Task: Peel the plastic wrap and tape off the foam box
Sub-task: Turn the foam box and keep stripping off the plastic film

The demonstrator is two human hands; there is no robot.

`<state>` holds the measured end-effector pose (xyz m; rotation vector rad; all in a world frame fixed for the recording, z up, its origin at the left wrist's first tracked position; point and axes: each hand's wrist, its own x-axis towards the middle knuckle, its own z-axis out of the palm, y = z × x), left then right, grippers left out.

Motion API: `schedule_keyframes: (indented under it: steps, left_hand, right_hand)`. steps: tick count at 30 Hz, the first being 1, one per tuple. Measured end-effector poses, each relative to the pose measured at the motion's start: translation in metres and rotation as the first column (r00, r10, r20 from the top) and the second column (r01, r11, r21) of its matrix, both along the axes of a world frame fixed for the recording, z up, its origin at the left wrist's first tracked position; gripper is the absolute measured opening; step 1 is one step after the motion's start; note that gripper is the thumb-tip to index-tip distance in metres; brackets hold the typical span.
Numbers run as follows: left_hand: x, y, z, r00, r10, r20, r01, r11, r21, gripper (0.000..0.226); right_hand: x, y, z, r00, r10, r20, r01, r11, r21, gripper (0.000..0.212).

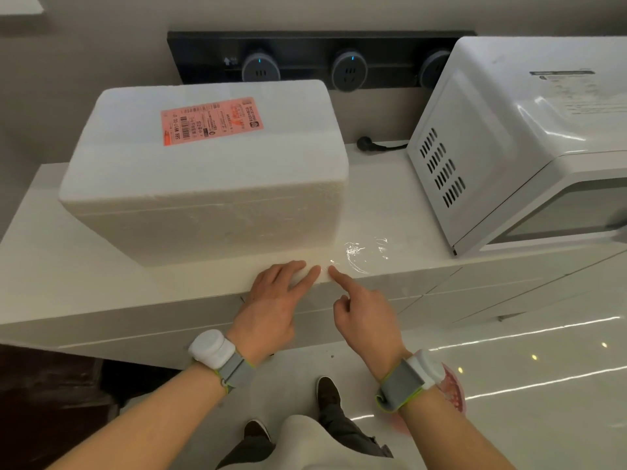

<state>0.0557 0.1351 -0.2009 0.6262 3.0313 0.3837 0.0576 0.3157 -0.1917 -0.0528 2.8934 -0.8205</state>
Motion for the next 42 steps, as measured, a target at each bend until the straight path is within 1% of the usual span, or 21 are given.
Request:
schedule_keyframes:
  steps: [4, 6, 7, 9, 12, 14, 15, 16, 17, 18, 19, 20, 21, 23, 25, 28, 31, 34, 37, 39, 42]
  left_hand:
    - [-0.004, -0.004, 0.017, 0.995, -0.019, 0.096, 0.014, 0.998, 0.054, 0.078]
    - [-0.013, -0.005, 0.033, 0.985, -0.051, 0.163, 0.035, 0.995, 0.097, 0.066]
    - [-0.019, -0.004, 0.044, 0.982, -0.073, 0.173, 0.055, 0.993, 0.102, 0.060]
    - [-0.027, 0.000, 0.067, 0.987, -0.115, 0.113, 0.099, 0.986, 0.136, 0.051]
    - [-0.037, 0.008, 0.112, 0.989, -0.148, -0.021, 0.147, 0.933, 0.329, 0.047]
    - [-0.048, 0.011, 0.144, 0.977, -0.167, -0.131, 0.208, 0.879, 0.429, 0.045]
    - [-0.057, 0.010, 0.157, 0.969, -0.138, -0.205, 0.219, 0.863, 0.455, 0.044]
    - [-0.068, 0.008, 0.168, 0.961, -0.068, -0.266, 0.195, 0.854, 0.482, 0.044]
    - [-0.080, 0.006, 0.176, 0.956, 0.027, -0.293, 0.134, 0.848, 0.512, 0.045]
    - [-0.091, 0.003, 0.182, 0.950, 0.127, -0.284, 0.045, 0.848, 0.528, 0.046]
    - [-0.101, 0.001, 0.185, 0.943, 0.213, -0.255, -0.052, 0.853, 0.519, 0.047]
    - [-0.109, 0.000, 0.185, 0.933, 0.274, -0.232, -0.132, 0.862, 0.489, 0.048]
    - [-0.116, -0.001, 0.183, 0.927, 0.306, -0.215, -0.184, 0.874, 0.450, 0.050]
    - [-0.120, -0.002, 0.177, 0.923, 0.315, -0.219, -0.220, 0.902, 0.370, 0.056]
    - [-0.117, 0.001, 0.169, 0.909, 0.332, -0.252, -0.245, 0.914, 0.322, 0.062]
    - [-0.113, 0.004, 0.162, 0.870, 0.414, -0.268, -0.321, 0.888, 0.328, 0.067]
    - [-0.103, 0.006, 0.157, 0.858, 0.423, -0.290, -0.328, 0.888, 0.322, 0.068]
    - [-0.092, 0.008, 0.155, 0.859, 0.414, -0.300, -0.317, 0.891, 0.324, 0.066]
    - [-0.085, 0.009, 0.156, 0.848, 0.415, -0.329, -0.305, 0.891, 0.337, 0.061]
    - [-0.083, 0.010, 0.157, 0.840, 0.429, -0.331, -0.312, 0.882, 0.354, 0.058]
    - [-0.087, 0.010, 0.164, 0.843, 0.442, -0.307, -0.327, 0.874, 0.359, 0.057]
  right_hand:
    - [-0.019, 0.001, 0.016, 0.998, -0.009, 0.068, 0.016, 0.994, -0.108, 0.047]
    - [-0.034, 0.003, 0.030, 0.999, -0.032, 0.043, 0.039, 0.985, -0.166, 0.042]
    - [-0.042, 0.005, 0.039, 0.998, -0.057, 0.008, 0.058, 0.977, -0.204, 0.040]
    - [-0.059, 0.008, 0.058, 0.990, -0.127, -0.063, 0.102, 0.946, -0.308, 0.034]
    - [-0.087, 0.012, 0.089, 0.960, -0.223, -0.169, 0.120, 0.873, -0.473, 0.025]
    - [-0.105, 0.012, 0.107, 0.950, -0.249, -0.191, 0.091, 0.802, -0.591, 0.022]
    - [-0.111, 0.011, 0.114, 0.954, -0.245, -0.175, 0.078, 0.763, -0.642, 0.022]
    - [-0.117, 0.010, 0.121, 0.964, -0.226, -0.141, 0.069, 0.723, -0.688, 0.025]
    - [-0.122, 0.008, 0.127, 0.977, -0.192, -0.091, 0.067, 0.684, -0.727, 0.031]
    - [-0.127, 0.006, 0.131, 0.988, -0.149, -0.034, 0.072, 0.650, -0.757, 0.041]
    - [-0.130, 0.005, 0.132, 0.994, -0.103, 0.022, 0.082, 0.627, -0.775, 0.050]
    - [-0.133, 0.005, 0.134, 0.996, -0.056, 0.066, 0.086, 0.616, -0.783, 0.055]
    - [-0.136, 0.004, 0.136, 0.995, -0.011, 0.098, 0.084, 0.614, -0.785, 0.054]
    - [-0.135, 0.003, 0.135, 0.991, 0.070, 0.117, 0.049, 0.618, -0.785, 0.042]
    - [-0.134, 0.007, 0.133, 0.988, 0.131, 0.078, -0.019, 0.616, -0.788, 0.031]
    - [-0.136, 0.018, 0.133, 0.987, 0.147, 0.062, -0.044, 0.625, -0.779, 0.029]
    - [-0.139, 0.029, 0.133, 0.985, 0.153, 0.085, -0.037, 0.655, -0.755, 0.030]
    - [-0.148, 0.038, 0.141, 0.968, 0.224, 0.114, -0.075, 0.691, -0.719, 0.030]
    - [-0.157, 0.040, 0.147, 0.960, 0.249, 0.127, -0.073, 0.663, -0.745, 0.029]
    - [-0.160, 0.036, 0.149, 0.972, 0.225, 0.071, -0.094, 0.645, -0.759, 0.036]
    - [-0.162, 0.028, 0.147, 0.973, 0.223, -0.065, -0.191, 0.608, -0.771, 0.044]
